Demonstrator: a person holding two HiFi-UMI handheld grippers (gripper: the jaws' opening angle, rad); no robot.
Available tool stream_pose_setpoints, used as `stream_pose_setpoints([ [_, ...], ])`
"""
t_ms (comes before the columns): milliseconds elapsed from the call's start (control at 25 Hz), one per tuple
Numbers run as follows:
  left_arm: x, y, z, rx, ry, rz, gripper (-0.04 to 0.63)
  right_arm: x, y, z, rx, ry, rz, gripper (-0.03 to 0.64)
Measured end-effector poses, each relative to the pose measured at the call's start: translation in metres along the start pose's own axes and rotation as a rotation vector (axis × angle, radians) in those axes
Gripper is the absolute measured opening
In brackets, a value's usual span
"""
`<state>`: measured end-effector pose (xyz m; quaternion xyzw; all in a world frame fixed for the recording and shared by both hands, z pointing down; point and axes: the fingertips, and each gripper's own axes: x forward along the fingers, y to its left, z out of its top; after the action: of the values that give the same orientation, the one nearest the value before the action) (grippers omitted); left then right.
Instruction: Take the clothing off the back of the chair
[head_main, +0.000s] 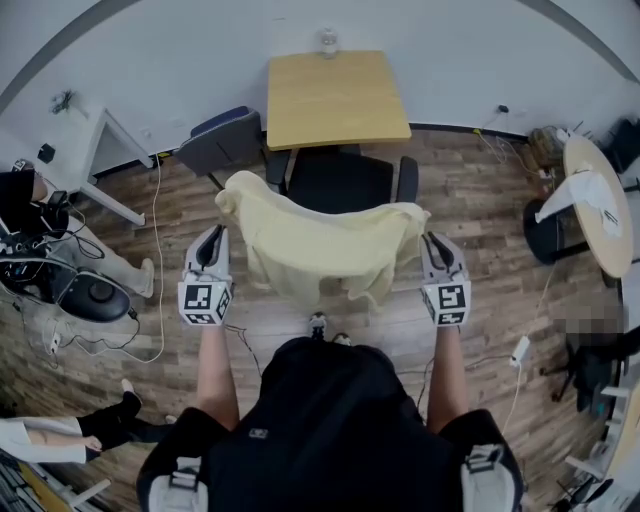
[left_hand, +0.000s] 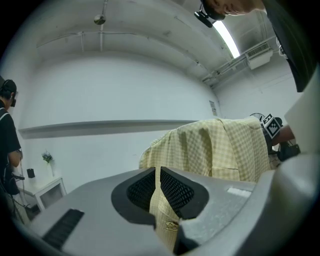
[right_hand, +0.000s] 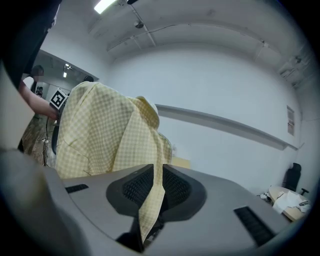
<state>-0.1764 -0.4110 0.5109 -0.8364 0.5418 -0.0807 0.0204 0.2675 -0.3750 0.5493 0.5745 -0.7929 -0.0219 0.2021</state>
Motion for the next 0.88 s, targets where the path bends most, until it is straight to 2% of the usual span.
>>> stream_pose_setpoints([
  [200,0.013,0.017,-0.001,0.013,-0.004,0.018,0.097,0.003,-0.004,0.01,-0.006,-0.024,-0.019,0.13],
  [360,0.023,0.026,-0.002,0.014,-0.003,0.013,0.137,0.008,-0.005,0.015,0.0,-0.033,-0.01,0.205],
  [560,0.039,0.029,0.0,0.023,0.003,-0.029,0.172,0.014,-0.01,0.02,0.0,-0.046,0.021,0.232],
  [880,0.058,0.033,-0.003,0.038,0.018,-0.133,0.186,0.028,-0.005,0.034,-0.067,-0.027,0.17,0.23],
])
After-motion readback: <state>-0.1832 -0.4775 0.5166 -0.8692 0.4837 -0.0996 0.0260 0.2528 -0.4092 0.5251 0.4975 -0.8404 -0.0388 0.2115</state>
